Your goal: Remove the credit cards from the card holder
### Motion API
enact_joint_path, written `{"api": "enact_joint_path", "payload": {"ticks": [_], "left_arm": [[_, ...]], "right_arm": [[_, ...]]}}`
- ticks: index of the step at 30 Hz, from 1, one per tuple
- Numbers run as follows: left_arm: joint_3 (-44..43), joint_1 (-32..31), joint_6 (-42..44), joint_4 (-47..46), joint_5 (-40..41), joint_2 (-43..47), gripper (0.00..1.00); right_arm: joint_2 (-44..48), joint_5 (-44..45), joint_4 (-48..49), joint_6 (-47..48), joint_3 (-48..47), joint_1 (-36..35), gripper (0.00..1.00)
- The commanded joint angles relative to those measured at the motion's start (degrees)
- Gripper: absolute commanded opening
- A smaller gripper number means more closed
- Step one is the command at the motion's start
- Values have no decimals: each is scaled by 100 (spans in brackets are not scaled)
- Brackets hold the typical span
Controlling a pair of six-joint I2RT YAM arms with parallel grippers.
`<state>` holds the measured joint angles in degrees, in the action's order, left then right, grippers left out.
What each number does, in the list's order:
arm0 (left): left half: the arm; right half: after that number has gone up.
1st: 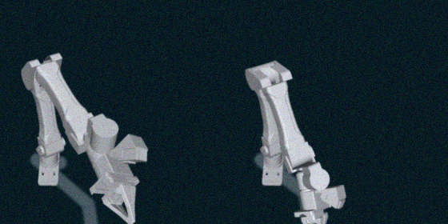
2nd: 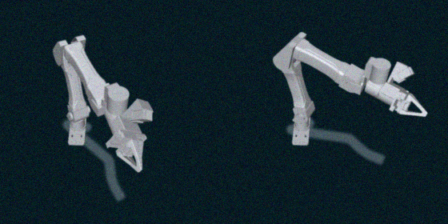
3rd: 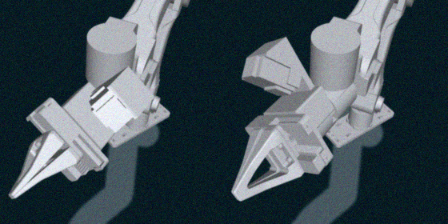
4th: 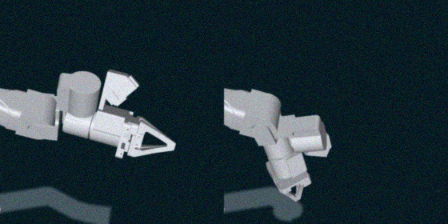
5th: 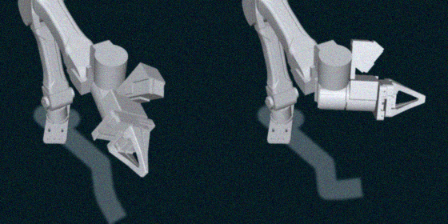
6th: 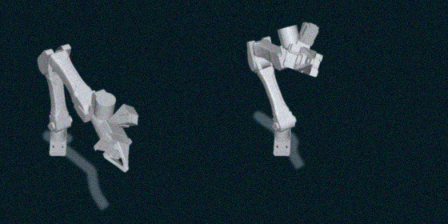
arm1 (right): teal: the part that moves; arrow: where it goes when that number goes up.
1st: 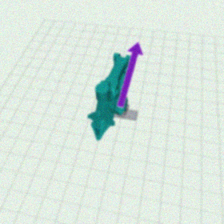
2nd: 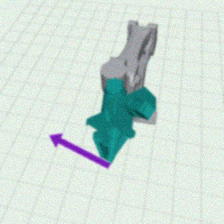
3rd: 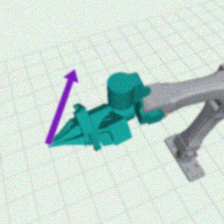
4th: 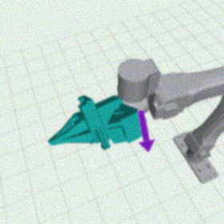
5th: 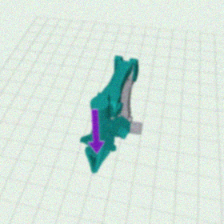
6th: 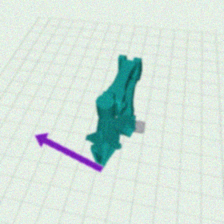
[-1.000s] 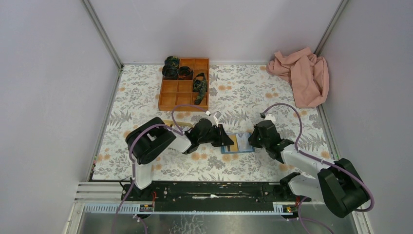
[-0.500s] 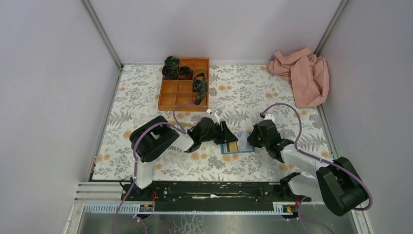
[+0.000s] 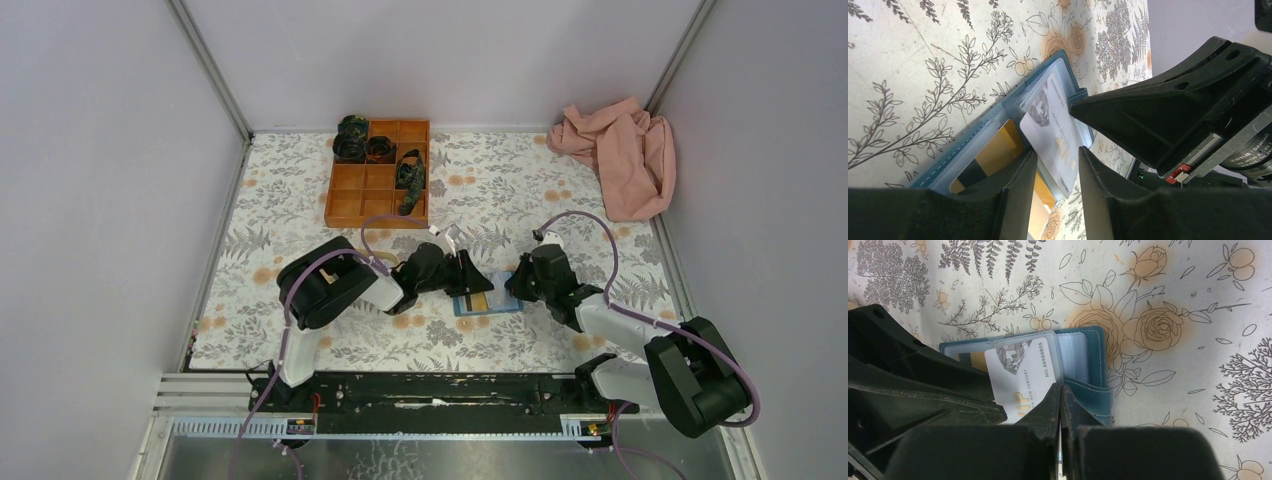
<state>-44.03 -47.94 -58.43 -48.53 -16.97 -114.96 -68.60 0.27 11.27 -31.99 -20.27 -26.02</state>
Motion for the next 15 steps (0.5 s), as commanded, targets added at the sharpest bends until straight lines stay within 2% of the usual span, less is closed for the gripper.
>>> {"api": "enact_joint_path", "payload": {"ticks": [1, 5, 9, 11, 15], "left_arm": [[123, -43, -300, -661, -50, -222, 43], [216, -40, -416, -854, 3, -219, 34], [281, -41, -455, -859, 17, -184, 11], [302, -42, -418, -792, 40, -132, 4], [338, -40, -351, -679, 53, -28, 0]], "right_arm": [[-137, -231, 90, -15, 69, 60, 0], [-171, -265, 104, -27, 66, 87, 0], [-171, -281, 112, -27, 76, 107, 0], [-178, -290, 117, -26, 78, 117, 0], [-197, -304, 130, -34, 83, 133, 0]]}}
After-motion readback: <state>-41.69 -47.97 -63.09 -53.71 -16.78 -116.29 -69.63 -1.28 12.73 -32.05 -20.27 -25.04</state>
